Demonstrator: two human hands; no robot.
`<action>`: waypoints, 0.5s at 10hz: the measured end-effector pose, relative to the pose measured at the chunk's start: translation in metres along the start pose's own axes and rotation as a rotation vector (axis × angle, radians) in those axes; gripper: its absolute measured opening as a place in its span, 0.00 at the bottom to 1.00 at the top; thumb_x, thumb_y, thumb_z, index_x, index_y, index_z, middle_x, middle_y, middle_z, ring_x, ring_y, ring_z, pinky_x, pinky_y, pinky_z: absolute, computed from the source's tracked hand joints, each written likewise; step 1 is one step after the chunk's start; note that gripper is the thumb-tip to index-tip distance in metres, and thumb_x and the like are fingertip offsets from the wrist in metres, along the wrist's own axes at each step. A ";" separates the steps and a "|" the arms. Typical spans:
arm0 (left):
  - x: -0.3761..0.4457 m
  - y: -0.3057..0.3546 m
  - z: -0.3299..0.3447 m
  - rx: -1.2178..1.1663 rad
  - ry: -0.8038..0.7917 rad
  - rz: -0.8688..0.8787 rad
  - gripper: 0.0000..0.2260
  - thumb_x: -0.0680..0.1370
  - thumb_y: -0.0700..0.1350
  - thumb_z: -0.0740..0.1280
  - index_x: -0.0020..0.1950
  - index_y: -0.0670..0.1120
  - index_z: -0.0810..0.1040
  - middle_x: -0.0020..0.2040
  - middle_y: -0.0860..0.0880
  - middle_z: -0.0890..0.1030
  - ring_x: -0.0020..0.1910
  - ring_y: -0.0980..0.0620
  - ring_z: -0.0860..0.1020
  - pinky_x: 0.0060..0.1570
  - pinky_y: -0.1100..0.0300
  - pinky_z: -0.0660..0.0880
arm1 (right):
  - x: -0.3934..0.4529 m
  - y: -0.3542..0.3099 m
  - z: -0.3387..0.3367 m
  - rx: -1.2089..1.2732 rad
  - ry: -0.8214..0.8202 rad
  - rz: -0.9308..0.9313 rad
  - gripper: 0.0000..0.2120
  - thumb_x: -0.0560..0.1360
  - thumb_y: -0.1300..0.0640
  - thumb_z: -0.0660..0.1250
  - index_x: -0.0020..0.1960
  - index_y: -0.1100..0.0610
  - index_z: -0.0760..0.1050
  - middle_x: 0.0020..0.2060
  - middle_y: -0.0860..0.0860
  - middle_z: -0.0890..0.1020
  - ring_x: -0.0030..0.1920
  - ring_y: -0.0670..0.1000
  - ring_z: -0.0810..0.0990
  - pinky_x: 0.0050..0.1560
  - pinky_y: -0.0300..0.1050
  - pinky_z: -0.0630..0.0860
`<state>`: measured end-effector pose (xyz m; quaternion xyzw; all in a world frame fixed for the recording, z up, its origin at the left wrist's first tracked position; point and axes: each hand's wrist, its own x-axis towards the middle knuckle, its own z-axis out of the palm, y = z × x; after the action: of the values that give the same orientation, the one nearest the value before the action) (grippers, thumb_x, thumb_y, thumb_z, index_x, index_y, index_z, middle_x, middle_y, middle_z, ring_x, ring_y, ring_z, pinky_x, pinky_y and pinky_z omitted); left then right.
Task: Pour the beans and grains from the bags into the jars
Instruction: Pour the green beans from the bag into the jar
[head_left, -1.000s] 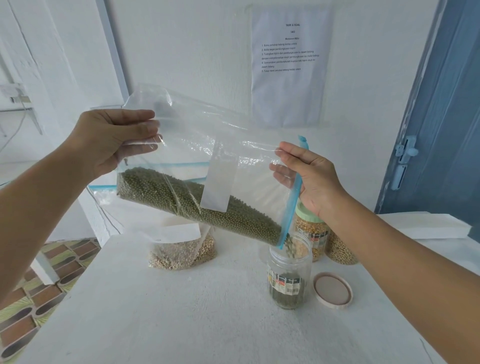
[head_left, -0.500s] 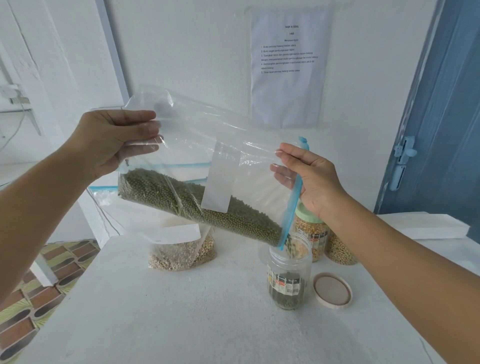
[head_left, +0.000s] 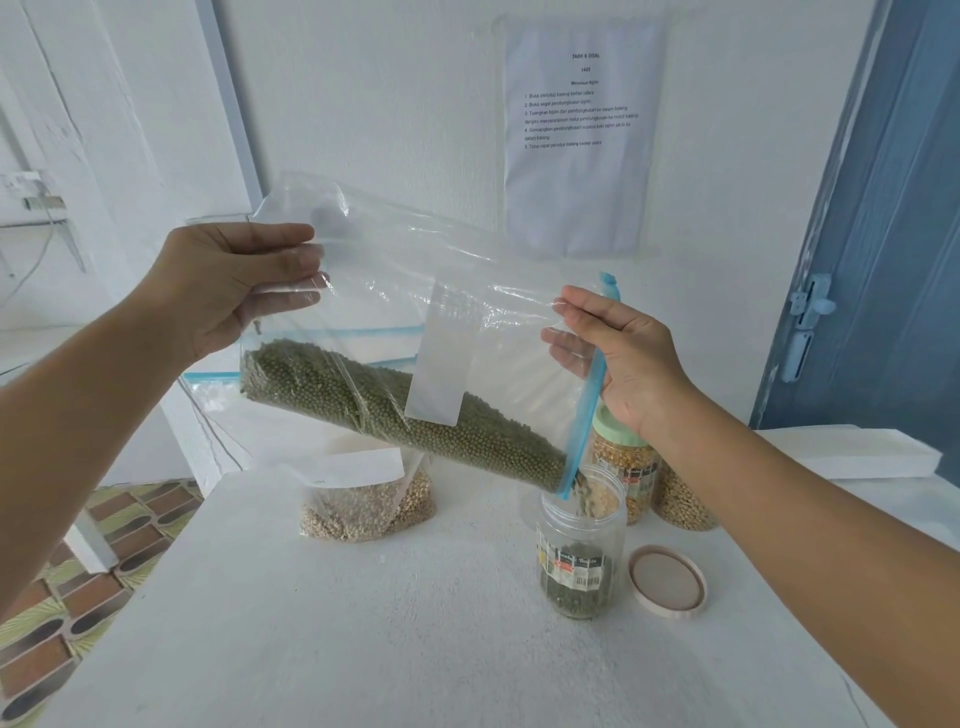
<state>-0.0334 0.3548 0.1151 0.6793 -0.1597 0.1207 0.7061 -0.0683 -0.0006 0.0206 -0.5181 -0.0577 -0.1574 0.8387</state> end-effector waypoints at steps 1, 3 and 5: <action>0.000 0.001 0.000 -0.001 -0.001 0.005 0.12 0.71 0.34 0.75 0.53 0.42 0.87 0.50 0.44 0.88 0.47 0.45 0.88 0.47 0.54 0.85 | 0.000 -0.001 0.001 0.004 -0.001 0.000 0.12 0.78 0.69 0.70 0.58 0.60 0.84 0.53 0.55 0.88 0.49 0.60 0.88 0.50 0.48 0.85; 0.001 0.005 -0.001 0.000 -0.008 0.008 0.10 0.70 0.36 0.76 0.49 0.44 0.88 0.50 0.44 0.88 0.47 0.45 0.88 0.46 0.56 0.85 | -0.001 -0.001 0.002 0.009 -0.005 0.002 0.12 0.78 0.69 0.71 0.58 0.60 0.84 0.53 0.54 0.88 0.50 0.60 0.88 0.50 0.48 0.84; 0.001 0.005 -0.002 0.006 -0.009 0.007 0.10 0.71 0.35 0.76 0.50 0.43 0.88 0.50 0.44 0.88 0.47 0.45 0.88 0.45 0.55 0.85 | -0.002 -0.001 0.002 0.012 -0.001 0.005 0.12 0.78 0.68 0.70 0.60 0.60 0.84 0.53 0.54 0.88 0.51 0.60 0.88 0.51 0.49 0.85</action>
<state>-0.0345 0.3567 0.1199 0.6813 -0.1649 0.1207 0.7029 -0.0709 0.0013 0.0220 -0.5131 -0.0578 -0.1547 0.8423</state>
